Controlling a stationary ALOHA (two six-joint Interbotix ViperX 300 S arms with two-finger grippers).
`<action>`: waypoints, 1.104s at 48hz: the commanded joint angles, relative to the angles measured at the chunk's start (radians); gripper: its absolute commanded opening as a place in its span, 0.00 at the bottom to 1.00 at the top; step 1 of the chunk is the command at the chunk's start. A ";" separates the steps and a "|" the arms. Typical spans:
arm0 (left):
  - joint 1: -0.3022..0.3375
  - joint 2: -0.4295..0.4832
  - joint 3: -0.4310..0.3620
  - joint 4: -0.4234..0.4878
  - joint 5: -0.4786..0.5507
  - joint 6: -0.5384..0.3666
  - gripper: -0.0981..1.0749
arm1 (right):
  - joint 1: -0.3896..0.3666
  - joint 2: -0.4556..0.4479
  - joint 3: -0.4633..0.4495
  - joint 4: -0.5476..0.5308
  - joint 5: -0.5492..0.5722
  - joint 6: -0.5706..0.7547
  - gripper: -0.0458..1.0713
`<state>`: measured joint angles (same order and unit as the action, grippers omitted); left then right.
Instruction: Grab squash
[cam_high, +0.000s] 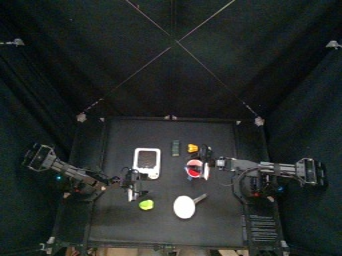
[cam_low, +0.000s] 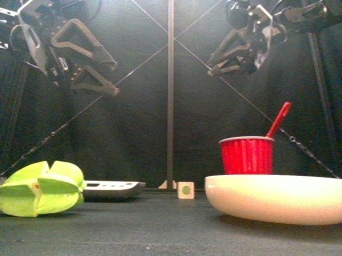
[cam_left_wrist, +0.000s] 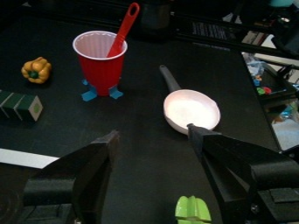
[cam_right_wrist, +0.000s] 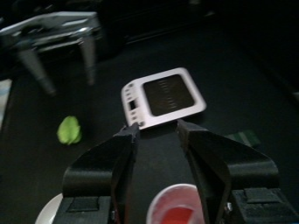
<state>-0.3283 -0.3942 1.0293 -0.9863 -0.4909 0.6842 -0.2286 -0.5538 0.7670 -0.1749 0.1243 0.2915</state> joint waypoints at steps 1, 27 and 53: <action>-0.002 0.000 -0.014 0.002 -0.008 0.002 0.91 | -0.097 -0.032 -0.032 -0.021 0.029 -0.008 0.75; -0.002 0.002 -0.009 0.005 -0.008 0.003 0.91 | -0.288 0.058 -0.270 -0.048 0.486 -0.112 0.89; -0.002 0.002 0.011 0.003 -0.003 0.002 0.91 | -0.428 0.301 -0.275 0.118 0.520 -0.503 0.96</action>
<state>-0.3283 -0.3927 1.0523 -0.9863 -0.4893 0.6857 -0.6427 -0.2700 0.5262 -0.1120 0.6274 -0.1626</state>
